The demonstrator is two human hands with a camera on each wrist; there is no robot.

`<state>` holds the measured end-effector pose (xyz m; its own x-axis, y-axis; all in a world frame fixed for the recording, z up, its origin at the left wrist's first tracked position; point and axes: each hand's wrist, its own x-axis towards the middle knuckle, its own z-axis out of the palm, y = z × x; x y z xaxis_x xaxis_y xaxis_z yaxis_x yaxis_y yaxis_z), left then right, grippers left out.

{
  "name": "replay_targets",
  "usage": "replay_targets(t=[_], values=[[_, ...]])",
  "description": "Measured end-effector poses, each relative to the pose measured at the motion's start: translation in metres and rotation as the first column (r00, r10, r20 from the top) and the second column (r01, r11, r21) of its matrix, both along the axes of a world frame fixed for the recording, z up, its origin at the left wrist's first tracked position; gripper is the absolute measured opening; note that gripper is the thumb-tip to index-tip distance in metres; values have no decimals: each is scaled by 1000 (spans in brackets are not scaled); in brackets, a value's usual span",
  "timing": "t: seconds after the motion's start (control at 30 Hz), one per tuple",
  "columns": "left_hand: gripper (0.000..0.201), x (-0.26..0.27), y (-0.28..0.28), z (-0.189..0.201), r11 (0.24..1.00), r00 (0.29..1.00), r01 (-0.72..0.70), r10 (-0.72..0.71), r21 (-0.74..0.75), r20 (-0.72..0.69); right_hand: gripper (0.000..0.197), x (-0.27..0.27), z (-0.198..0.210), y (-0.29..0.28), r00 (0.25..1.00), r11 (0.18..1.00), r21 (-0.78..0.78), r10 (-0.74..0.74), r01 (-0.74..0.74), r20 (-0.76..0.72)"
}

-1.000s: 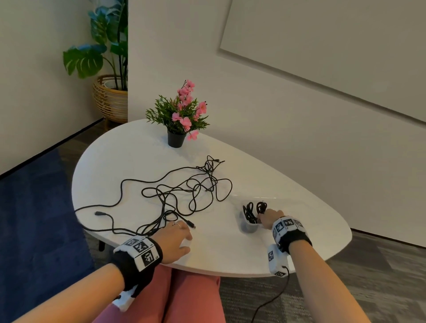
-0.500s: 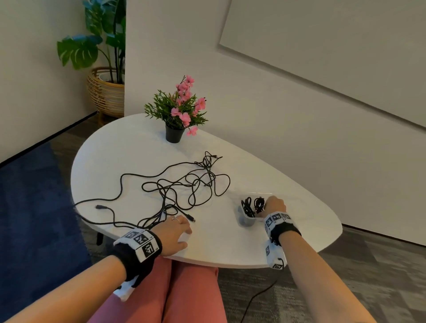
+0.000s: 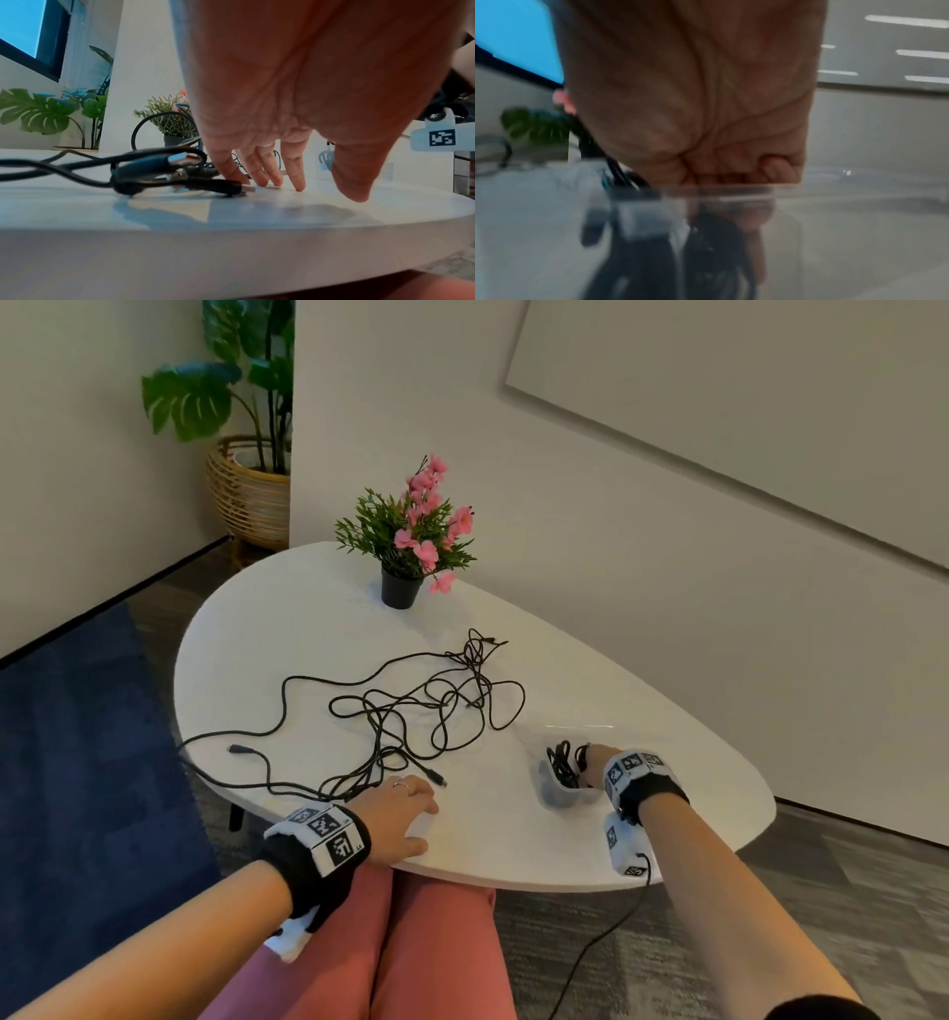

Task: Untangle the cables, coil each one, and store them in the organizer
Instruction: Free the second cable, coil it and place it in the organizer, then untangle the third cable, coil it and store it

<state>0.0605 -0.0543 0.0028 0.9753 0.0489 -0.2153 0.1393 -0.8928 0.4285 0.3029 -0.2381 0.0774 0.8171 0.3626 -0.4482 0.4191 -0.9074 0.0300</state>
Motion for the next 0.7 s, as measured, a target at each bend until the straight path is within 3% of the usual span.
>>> replay_targets(t=[0.1, 0.17, 0.33, 0.47, 0.6, 0.7], values=[[54, 1, 1, 1, 1000, 1000, -7, 6, -15, -13, 27, 7, 0, -2, 997, 998, 10, -64, 64, -53], [52, 2, 3, 3, 1000, 999, -1, 0, -21, -35, 24, 11, -5, -5, 995, 993, 53, -104, 104, -2], [47, 7, 7, 11, 1000, 996, 14, -16, -19, -90, 39, 16, -12, -7, 966, 966, 174, -218, 193, 139], [45, 13, 10, 15, 1000, 992, 25, -25, -4, -127, 25, 19, -7, -9, 934, 915, 352, -284, 195, 219], [43, 19, 13, 18, 999, 988, 33, -32, -1, -153, 18, 17, -16, -8, 939, 900, 423, -230, 105, 255], [43, 22, 13, 18, 1000, 987, 27, -27, 1, -160, 15, 15, -25, -4, 957, 929, 368, -132, 30, 257]])
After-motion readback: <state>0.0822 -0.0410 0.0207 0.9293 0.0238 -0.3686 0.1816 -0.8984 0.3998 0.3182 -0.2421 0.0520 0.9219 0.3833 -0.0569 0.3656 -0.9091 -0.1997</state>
